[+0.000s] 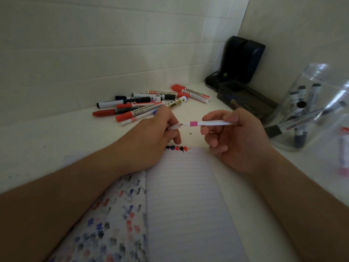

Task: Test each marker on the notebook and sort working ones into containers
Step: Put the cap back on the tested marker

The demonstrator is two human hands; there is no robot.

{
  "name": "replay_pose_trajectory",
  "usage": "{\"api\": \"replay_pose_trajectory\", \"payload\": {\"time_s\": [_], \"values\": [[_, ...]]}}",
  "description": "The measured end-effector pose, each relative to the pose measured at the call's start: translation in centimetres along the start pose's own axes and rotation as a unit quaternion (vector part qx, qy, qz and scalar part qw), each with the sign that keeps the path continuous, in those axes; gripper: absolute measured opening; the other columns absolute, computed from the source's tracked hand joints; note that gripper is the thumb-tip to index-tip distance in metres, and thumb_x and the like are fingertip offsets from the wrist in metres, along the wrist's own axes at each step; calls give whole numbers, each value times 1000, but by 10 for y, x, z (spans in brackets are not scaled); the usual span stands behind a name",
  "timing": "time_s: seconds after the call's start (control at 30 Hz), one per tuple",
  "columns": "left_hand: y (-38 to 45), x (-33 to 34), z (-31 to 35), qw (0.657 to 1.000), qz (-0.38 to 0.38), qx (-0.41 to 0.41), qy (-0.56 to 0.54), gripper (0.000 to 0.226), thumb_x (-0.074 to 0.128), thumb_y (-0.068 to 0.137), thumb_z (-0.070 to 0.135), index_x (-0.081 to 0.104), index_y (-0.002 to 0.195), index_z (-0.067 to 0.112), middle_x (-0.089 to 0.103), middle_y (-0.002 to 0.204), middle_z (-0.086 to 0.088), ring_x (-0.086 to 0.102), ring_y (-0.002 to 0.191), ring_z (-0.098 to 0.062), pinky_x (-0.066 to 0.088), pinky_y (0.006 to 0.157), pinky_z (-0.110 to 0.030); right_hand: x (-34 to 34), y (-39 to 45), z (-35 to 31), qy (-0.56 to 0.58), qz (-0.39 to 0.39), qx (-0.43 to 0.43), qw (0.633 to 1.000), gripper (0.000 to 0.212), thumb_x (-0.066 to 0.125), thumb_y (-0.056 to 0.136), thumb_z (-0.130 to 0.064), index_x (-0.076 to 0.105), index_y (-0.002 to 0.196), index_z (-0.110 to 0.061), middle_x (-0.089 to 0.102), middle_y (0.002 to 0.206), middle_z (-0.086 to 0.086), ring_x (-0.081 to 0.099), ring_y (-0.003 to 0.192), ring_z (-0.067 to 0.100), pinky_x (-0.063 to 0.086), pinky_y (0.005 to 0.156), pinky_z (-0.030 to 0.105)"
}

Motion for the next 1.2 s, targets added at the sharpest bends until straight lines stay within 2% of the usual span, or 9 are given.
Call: {"api": "replay_pose_trajectory", "payload": {"time_s": [0.13,0.3,0.47,0.57,0.73,0.9,0.97,1.07,1.2], "values": [[1,-1,-3,1000,9,0,17,7,49,107,25,50,103,32,68,96,21,62,93,6,52,82,-21,3,-1,1,-46,12,7,999,29,43,77,-14,67,91,-4,66,75,15,44,55,19,30,44,21],[2,-2,-5,999,49,3,23,6,56,104,28,61,104,30,67,87,21,56,79,16,39,65,-3,0,0,0,-63,49,-8,997,21,41,92,-5,62,90,-9,62,69,12,42,53,20,30,41,23],[3,-10,-12,994,91,8,-53,14,57,103,30,67,95,35,70,85,21,60,76,-5,45,66,-16,1,0,0,-90,46,-28,994,12,56,104,-15,61,94,-11,76,86,14,49,53,20,30,41,23],[4,-10,-19,994,83,-6,-75,14,59,102,30,68,94,35,71,84,21,61,77,-1,44,69,-11,2,0,1,-91,43,-21,995,13,60,102,-19,63,93,-10,79,93,16,50,54,20,31,39,21],[3,-12,-20,994,100,3,-54,14,59,102,25,68,93,32,69,82,22,60,77,-2,46,69,-16,6,5,3,-110,34,-19,993,15,62,103,-20,63,89,-13,79,96,15,51,54,19,30,41,21],[5,-9,-20,994,97,-39,-32,23,55,104,31,68,85,34,67,73,20,52,57,2,38,53,-12,4,15,6,-102,11,7,995,15,66,101,-24,66,92,-12,76,87,12,50,53,16,33,40,19],[5,-9,-18,992,112,-56,-15,22,58,102,39,69,85,29,68,72,13,54,59,1,43,57,-18,3,14,8,-129,33,-4,991,16,71,98,-24,69,100,-8,70,77,7,48,53,13,33,41,20],[-2,-13,-9,993,101,-50,41,19,60,99,45,71,93,29,68,85,12,59,75,-1,46,69,-26,7,4,8,-176,99,-26,979,11,74,96,-17,72,97,-6,68,73,6,46,52,12,36,42,21],[-9,-33,27,968,44,3,246,20,64,96,49,74,110,38,67,91,15,64,90,-16,44,75,-30,18,-35,-4,-163,129,-26,978,4,69,99,-14,68,100,-10,72,83,10,50,51,14,34,45,23]]}}
Point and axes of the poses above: each hand's wrist, its own y-axis towards the middle knuckle, its own x-axis out of the palm, z = x × y, the point moved 6 cm from there along y, towards the middle knuckle
